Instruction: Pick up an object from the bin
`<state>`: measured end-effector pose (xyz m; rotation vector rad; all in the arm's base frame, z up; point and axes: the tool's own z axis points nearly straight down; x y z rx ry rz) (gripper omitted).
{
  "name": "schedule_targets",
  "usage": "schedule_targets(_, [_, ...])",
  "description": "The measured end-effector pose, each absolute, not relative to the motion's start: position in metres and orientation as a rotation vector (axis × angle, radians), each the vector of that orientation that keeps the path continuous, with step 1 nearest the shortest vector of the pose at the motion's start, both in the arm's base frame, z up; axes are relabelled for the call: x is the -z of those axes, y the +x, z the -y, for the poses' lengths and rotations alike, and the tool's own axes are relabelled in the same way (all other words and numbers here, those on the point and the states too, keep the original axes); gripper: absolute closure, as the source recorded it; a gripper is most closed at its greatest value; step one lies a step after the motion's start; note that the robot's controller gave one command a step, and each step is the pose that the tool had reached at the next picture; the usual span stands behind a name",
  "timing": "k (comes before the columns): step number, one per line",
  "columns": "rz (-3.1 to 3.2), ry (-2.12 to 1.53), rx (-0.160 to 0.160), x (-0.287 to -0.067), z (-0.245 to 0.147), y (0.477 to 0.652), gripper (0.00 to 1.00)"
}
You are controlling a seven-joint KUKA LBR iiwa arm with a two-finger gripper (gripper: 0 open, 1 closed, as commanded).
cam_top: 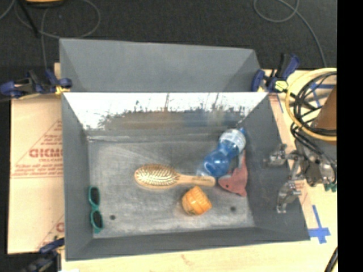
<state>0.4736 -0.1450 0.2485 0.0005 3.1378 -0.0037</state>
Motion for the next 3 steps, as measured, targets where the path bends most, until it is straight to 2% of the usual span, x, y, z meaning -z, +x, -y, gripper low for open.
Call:
schedule_targets(1, [-3.129, 0.174, 0.001, -0.19, 0.127, 0.525, 0.0])
schedule_targets(2, [-3.141, 0.099, 0.001, -0.204, 0.114, 0.588, 0.0])
schedule_targets(3, [-3.128, -0.057, 0.006, -0.168, 0.107, 0.597, 0.0])
